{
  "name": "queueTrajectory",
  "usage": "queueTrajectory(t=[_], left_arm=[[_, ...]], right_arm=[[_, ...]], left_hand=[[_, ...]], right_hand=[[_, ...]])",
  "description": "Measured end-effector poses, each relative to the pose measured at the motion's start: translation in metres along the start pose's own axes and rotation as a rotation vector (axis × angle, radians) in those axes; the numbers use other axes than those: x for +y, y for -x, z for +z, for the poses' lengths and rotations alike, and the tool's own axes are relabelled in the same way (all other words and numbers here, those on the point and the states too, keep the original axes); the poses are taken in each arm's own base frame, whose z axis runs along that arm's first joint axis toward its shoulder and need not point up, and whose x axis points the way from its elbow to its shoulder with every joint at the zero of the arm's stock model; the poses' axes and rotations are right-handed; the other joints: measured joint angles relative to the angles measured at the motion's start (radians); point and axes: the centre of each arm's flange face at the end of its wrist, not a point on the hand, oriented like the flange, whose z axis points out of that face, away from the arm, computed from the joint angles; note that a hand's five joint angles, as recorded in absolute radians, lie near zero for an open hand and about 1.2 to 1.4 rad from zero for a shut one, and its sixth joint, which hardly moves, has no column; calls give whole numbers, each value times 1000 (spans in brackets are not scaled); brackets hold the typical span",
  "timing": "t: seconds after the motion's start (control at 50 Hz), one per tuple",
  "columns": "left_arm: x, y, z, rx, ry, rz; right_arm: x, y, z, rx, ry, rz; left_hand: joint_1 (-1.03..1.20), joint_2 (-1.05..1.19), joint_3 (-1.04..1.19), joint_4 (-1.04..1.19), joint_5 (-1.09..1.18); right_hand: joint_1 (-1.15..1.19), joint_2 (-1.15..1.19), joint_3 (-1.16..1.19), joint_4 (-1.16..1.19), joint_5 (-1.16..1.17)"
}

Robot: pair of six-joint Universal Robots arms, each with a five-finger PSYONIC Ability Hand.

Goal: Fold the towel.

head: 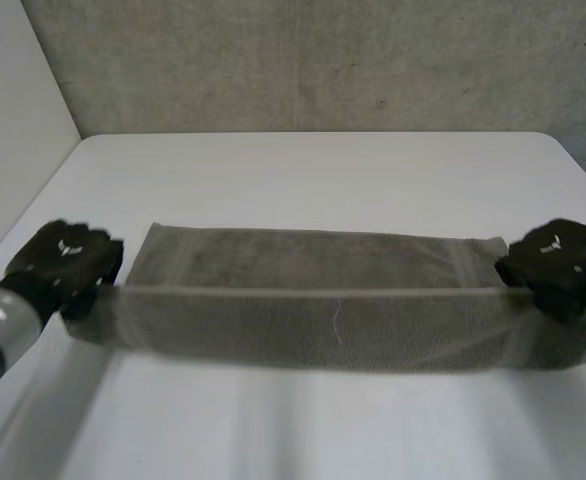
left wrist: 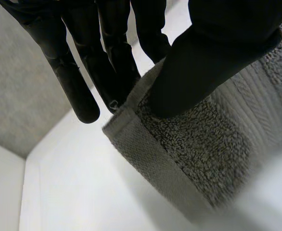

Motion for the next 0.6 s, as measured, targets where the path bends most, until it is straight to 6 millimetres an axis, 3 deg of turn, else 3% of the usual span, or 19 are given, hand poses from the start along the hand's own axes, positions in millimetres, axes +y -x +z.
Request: queueTrajectory(t=[0.18, 0.4, 0.46, 0.52, 0.54, 0.6], left_arm=[[-8, 1, 71, -24, -106, -38], [4, 5, 155, -86, -117, -32], [8, 4, 170, -89, -124, -34], [12, 2, 180, -88, -127, -40], [13, 0, 182, -88, -127, -42], [16, -2, 186, -89, -122, -49]], right_arm=[[-12, -8, 54, 129, -34, 9], [-23, -27, 123, 352, -172, -13], [-23, -28, 138, 383, -176, -16], [-22, -27, 151, 402, -168, -16], [-22, -26, 154, 406, -164, -13], [-21, -24, 160, 411, -154, -1]], left_hand=[[3, 0, 0, 0, 0], [3, -2, -2, -2, 0], [-126, -145, -123, -124, -105], [-611, -620, -608, -615, -603], [-782, -822, -804, -788, -792], [-964, -981, -980, -980, -953]], right_hand=[[0, 2, 0, 0, 2], [-18, -15, -18, -17, -17], [-488, -472, -463, -460, -479], [-970, -976, -965, -955, -1011], [-1061, -1062, -1056, -1049, -1104], [-1109, -1089, -1101, -1079, -1127]])
